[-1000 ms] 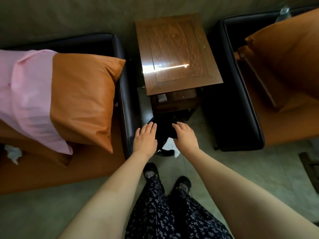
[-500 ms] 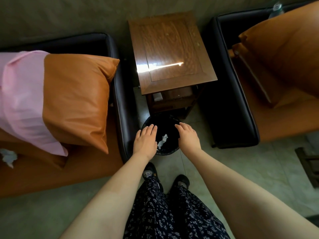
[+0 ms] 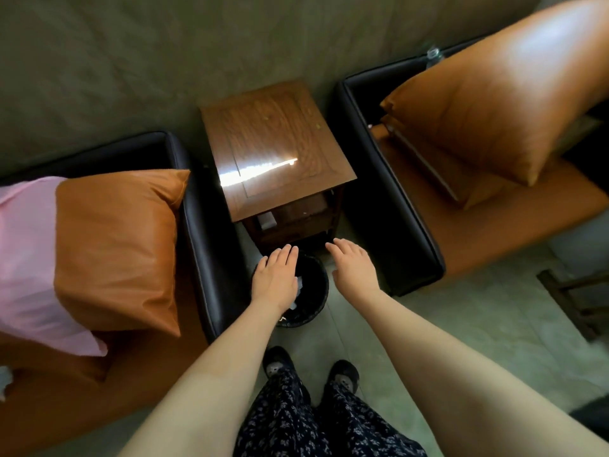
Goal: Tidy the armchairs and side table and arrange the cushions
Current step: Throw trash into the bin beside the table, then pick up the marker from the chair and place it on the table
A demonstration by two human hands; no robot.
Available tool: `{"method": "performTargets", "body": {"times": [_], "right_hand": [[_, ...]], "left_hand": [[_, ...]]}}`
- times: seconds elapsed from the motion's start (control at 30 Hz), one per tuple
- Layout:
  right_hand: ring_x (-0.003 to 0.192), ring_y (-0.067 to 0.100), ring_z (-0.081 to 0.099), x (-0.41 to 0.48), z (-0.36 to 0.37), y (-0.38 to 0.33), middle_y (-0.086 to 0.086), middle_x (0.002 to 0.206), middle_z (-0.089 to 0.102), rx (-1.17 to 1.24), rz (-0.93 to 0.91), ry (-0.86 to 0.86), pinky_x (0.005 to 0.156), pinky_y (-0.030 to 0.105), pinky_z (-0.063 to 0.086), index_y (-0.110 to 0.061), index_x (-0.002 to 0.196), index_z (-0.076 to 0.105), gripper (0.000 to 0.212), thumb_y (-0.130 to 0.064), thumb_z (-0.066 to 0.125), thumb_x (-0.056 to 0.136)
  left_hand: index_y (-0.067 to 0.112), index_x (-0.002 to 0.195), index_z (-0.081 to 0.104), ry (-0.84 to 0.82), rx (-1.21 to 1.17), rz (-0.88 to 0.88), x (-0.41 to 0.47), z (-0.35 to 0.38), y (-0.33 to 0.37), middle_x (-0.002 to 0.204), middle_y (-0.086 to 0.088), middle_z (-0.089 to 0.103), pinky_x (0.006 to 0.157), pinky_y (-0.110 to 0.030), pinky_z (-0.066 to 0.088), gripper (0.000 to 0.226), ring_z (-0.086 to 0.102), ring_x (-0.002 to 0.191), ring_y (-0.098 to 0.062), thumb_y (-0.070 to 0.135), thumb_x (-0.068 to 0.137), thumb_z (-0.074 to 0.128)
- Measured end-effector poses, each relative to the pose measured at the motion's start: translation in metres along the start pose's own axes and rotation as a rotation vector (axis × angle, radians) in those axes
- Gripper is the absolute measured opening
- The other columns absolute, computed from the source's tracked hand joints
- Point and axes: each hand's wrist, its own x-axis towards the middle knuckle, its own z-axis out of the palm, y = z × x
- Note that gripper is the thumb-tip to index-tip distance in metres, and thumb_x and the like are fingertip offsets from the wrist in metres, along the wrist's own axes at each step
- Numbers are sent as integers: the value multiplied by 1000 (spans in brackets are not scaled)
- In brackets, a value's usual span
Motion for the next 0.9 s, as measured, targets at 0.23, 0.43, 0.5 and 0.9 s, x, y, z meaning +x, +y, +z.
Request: {"method": "performTargets", "body": {"times": [0.23, 0.43, 0.5, 0.9], "right_hand": [[146, 24, 20, -14, -64, 53, 5, 157, 27, -27, 111, 75, 119, 38, 16, -18, 151, 25, 64, -23, 54, 95], [135, 26, 37, -31, -110, 102, 6, 148, 39, -2, 249, 123, 108, 38, 31, -16, 149, 24, 62, -29, 51, 95], [130, 27, 42, -37, -123, 116, 7, 143, 45, -22, 287, 143, 104, 38, 34, -16, 148, 27, 60, -30, 50, 95], [127, 27, 45, -40, -176, 189, 7, 139, 49, -60, 414, 220, 102, 38, 37, -17, 144, 34, 53, -27, 49, 95]], "left_hand": [[16, 152, 16, 61, 106, 125, 32, -57, 64, 153, -2, 32, 109, -37, 31, 61, 32, 138, -21, 32, 99, 42], [14, 146, 27, 141, 126, 220, 52, -96, 133, 140, -5, 45, 94, -36, 41, 54, 48, 123, -24, 34, 98, 42], [15, 144, 30, 160, 131, 266, 55, -105, 155, 136, -5, 48, 90, -35, 43, 51, 51, 119, -24, 35, 98, 43], [15, 135, 38, 225, 161, 446, 102, -144, 243, 121, -4, 58, 81, -37, 45, 42, 58, 110, -25, 34, 97, 42]]}}
